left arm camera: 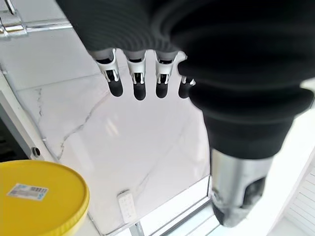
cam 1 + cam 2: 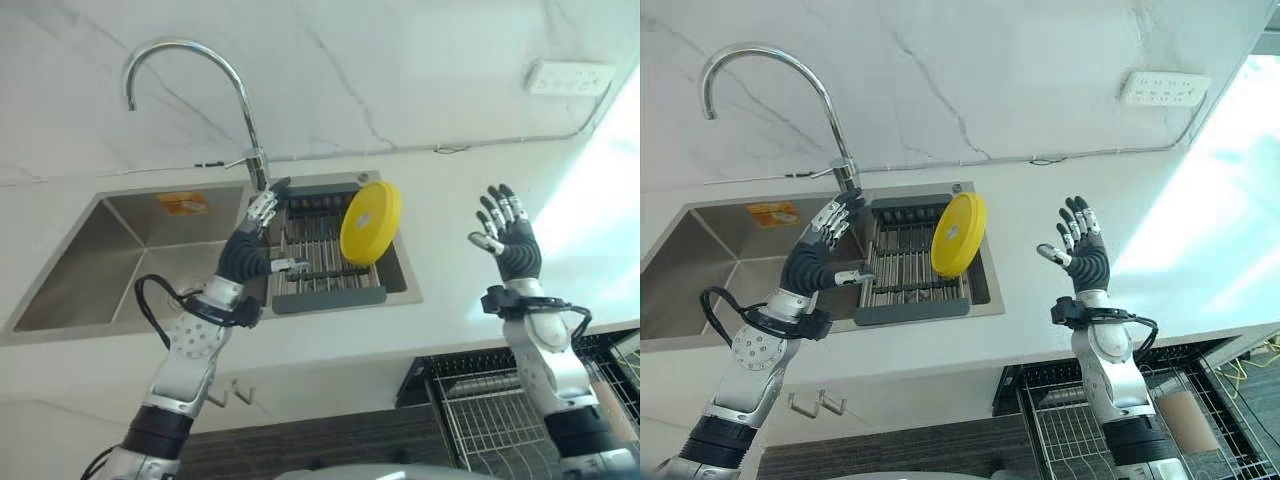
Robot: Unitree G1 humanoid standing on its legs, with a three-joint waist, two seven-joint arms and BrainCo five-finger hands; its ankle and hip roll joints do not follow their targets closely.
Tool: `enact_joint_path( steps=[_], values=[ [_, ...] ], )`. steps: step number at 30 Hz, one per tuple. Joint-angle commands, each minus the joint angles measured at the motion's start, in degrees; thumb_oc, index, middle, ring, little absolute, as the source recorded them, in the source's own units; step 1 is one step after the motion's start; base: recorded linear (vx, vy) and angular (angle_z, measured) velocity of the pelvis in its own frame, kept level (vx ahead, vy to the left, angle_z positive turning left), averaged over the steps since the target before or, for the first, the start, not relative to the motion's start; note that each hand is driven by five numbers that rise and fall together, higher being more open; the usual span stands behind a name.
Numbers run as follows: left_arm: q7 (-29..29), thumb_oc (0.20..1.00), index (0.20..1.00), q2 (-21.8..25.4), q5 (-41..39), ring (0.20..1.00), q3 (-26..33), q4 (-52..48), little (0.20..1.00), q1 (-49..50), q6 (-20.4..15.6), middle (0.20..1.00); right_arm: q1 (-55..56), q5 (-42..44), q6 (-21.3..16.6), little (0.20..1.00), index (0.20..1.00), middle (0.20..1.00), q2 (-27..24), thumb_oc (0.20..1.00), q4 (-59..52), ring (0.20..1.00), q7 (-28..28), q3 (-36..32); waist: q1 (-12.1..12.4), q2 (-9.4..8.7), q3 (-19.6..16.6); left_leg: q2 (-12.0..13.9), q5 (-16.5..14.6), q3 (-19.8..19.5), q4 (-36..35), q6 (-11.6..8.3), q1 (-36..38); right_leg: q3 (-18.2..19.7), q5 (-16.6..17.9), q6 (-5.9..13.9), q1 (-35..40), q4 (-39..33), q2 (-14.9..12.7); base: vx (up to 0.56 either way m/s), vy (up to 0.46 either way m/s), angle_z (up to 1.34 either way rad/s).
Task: Place the dishes in the dishwasher.
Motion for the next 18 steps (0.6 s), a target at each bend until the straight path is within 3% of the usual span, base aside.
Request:
enact_joint_path(
  steps=[1,18],
  values=[
    [-0.23,1.000,1.000,1.24,0.94,1.000,-1.45,-1.65,1.000,-2.96,-2.68,1.000,-4.81,1.30,-1.47,1.000,1.000,1.000,1.15,1.000,1.04,1.000,-0.81,0.04,1.21,-0.58,-2.60,-0.68,-5.97,0.02,1.46,-0.09,0.71,-4.69,-4.78,1.37,-1.88,6.26,-2.65,0.02,-0.008,0.06],
    [-3.09,1.000,1.000,1.96,-1.36,1.000,-3.84,-2.25,1.000,-5.84,-1.81,1.000,-15.20,3.96,2.76,1.000,1.000,1.000,2.16,1.000,16.26,1.000,-4.59,3.96,4.27,-0.55,-3.02,-0.92,-6.13,-1.46,0.83,-0.04,1.65,-6.99,-4.95,0.86,0.00,5.41,-2.80,0.03,-0.003,0.09]
  ],
)
